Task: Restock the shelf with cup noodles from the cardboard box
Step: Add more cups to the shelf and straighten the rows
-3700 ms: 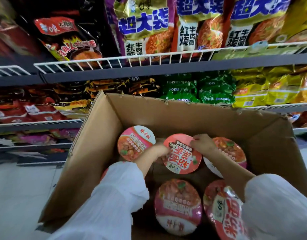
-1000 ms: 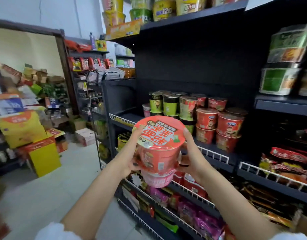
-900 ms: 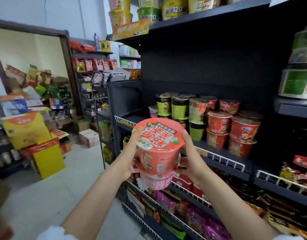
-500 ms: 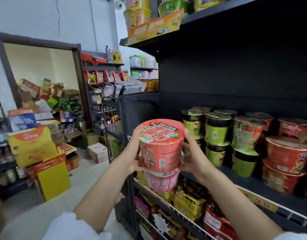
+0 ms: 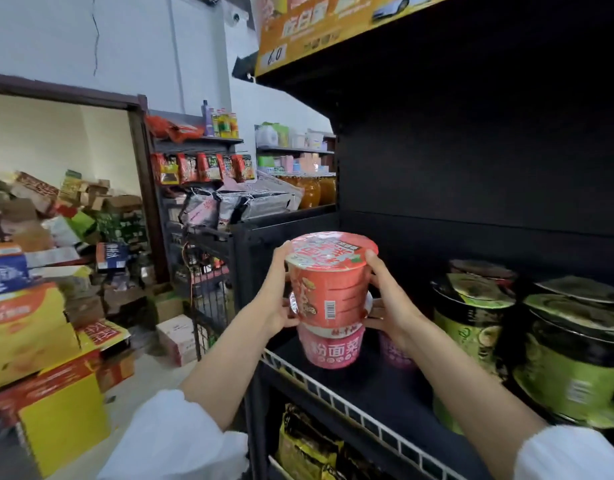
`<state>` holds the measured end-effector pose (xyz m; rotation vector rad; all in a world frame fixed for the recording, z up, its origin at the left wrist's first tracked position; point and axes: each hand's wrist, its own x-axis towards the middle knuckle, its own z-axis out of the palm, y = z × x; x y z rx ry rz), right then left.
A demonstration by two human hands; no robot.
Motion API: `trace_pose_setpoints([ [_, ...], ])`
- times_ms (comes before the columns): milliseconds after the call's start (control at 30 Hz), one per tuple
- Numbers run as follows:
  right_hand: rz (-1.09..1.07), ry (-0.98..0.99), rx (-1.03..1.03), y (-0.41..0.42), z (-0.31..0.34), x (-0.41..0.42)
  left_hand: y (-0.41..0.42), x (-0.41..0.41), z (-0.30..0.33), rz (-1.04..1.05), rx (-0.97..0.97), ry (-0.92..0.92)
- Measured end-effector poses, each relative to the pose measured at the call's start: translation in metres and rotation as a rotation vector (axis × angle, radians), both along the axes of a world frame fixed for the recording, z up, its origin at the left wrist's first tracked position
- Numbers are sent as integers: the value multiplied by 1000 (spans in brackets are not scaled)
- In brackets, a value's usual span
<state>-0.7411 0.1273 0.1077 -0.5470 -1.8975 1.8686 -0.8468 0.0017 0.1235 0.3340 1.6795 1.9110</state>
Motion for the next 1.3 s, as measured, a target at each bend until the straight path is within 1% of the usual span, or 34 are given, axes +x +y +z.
trace_pose_setpoints([
  [100, -56, -27, -25, 22, -10, -42, 26, -36, -7, -61, -63, 33],
  [233, -111, -39, -118, 44, -22, -83, 53, -77, -17, -150, -79, -15],
  [333, -168, -60, -166, 57, -30, -101, 68, -95, -28, -188, -84, -55],
  [433, -192, -79, -157, 67, -38, -110, 79, -104, -37, -260, -79, -65],
  [533, -194, -73, -151, 75, -43, -119, 87, -112, -43, -274, -48, -58],
  [633, -253, -97, -80, 86, -47, -131, 96, -118, -48, -224, -28, -25],
  [733, -360, -190, 98, 99, -48, -143, 105, -124, -53, -179, -3, 20],
  [767, -361, -199, 126, 102, -48, -145, 108, -125, -54, -172, 0, 29],
  [833, -283, -155, 125, 103, -49, -148, 114, -127, -55, -170, 7, 30],
  [900, -225, -117, 165, 98, -53, -147, 119, -127, -55, -173, 34, 17],
  [967, -262, -137, 237, 101, -62, -151, 121, -127, -56, -198, 56, -2],
  [1067, -348, -233, 331, 111, -72, -157, 119, -131, -61, -249, 75, -21],
  [1133, -365, -271, 366, 114, -73, -160, 118, -136, -66, -262, 37, 11],
  [1233, -379, -290, 390, 118, -72, -162, 116, -141, -69, -228, -98, 80],
  [1300, -417, -302, 409, 120, -71, -163, 116, -143, -69, -250, -131, 64],
])
